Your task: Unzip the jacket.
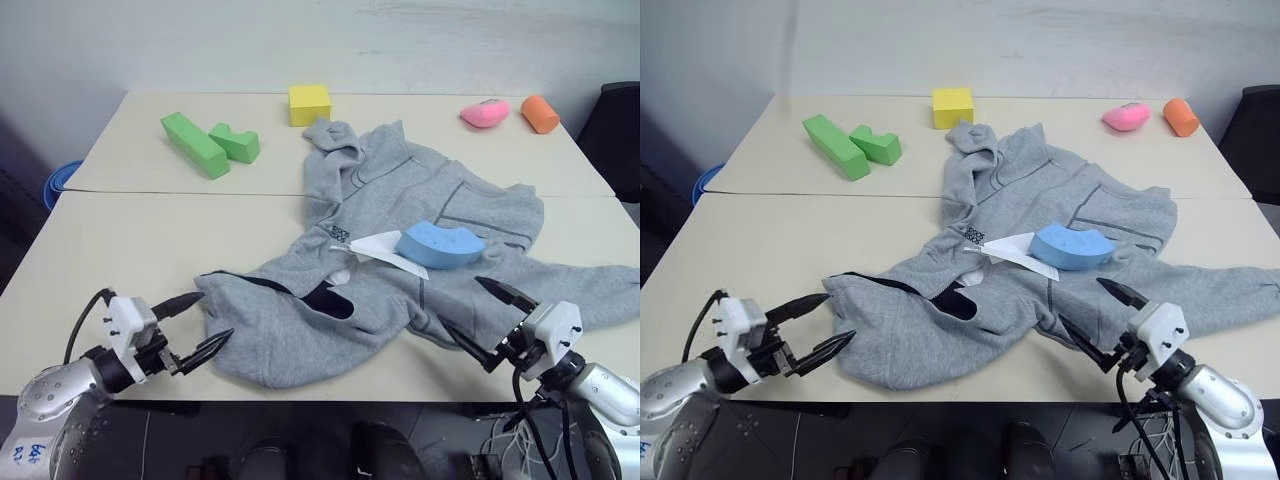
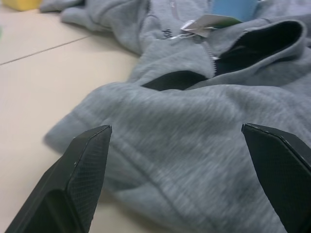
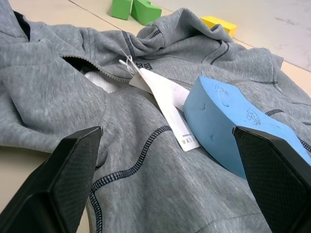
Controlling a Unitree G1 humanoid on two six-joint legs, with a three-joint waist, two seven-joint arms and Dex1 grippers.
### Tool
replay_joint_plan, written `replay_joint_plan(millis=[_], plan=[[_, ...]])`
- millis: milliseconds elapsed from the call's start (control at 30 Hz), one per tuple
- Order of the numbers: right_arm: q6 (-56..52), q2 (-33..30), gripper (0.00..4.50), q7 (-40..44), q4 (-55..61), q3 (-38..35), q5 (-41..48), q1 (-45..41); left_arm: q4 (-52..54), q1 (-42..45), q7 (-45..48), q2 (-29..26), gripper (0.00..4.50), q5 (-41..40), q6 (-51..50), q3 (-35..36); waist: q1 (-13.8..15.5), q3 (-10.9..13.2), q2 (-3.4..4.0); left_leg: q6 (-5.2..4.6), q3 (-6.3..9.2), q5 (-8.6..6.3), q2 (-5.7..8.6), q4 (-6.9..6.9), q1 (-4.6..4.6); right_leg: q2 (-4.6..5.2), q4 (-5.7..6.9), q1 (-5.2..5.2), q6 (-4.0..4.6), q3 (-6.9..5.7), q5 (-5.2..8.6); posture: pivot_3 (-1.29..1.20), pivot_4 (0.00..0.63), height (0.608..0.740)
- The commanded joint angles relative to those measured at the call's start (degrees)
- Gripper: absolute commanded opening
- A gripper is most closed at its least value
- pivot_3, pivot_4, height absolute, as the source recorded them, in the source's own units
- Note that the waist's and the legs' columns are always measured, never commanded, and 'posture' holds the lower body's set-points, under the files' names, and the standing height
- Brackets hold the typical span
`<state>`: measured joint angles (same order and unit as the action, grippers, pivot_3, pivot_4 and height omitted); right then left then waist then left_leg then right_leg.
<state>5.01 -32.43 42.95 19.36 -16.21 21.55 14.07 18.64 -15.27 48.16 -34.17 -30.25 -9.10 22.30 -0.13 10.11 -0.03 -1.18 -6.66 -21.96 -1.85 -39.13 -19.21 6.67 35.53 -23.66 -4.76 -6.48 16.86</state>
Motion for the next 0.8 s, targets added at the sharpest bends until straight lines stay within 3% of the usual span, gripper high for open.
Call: replay_joint_plan(millis=[33,167,367,800], plan=[[1.17,0.56,4.46,-1.46,-0.22,-2.72,0.21,0.47,0.18,-1.51,1.59,-0.18,4.50,-0.98,1.78,1.97,0.05,0.00,0.00,0.00,0.00,0.00,0.01,0.00,0.00,0.01,0.00,0.00,0.00,0.01,0.00,0.00,0.150,0.740],[1.80,0.66,4.46,-1.84,-1.10,-4.18,0.69,1.00,0.03,-1.03,4.12,-1.25,4.50,-6.40,-2.40,2.55,0.18,0.00,0.00,-0.03,0.01,-0.01,0.03,0.00,-0.01,0.04,0.00,0.01,0.00,0.00,0.00,0.00,0.150,0.740],[2.60,0.72,4.46,-0.38,-1.68,-3.90,0.90,2.24,-3.80,2.19,6.41,-1.07,4.50,-6.17,-1.06,1.57,0.05,0.00,0.00,0.00,0.00,0.01,0.01,0.00,0.01,0.01,0.04,0.01,0.01,0.00,0.01,0.00,0.150,0.740],[3.12,-0.29,4.46,0.86,-2.79,-2.33,-0.91,-0.61,0.35,5.90,7.56,-1.06,4.50,-9.27,-5.68,-2.44,-0.03,0.00,0.00,-0.01,-0.02,0.00,0.02,0.00,0.01,0.00,0.04,0.00,0.01,0.02,0.00,0.00,0.150,0.740]])
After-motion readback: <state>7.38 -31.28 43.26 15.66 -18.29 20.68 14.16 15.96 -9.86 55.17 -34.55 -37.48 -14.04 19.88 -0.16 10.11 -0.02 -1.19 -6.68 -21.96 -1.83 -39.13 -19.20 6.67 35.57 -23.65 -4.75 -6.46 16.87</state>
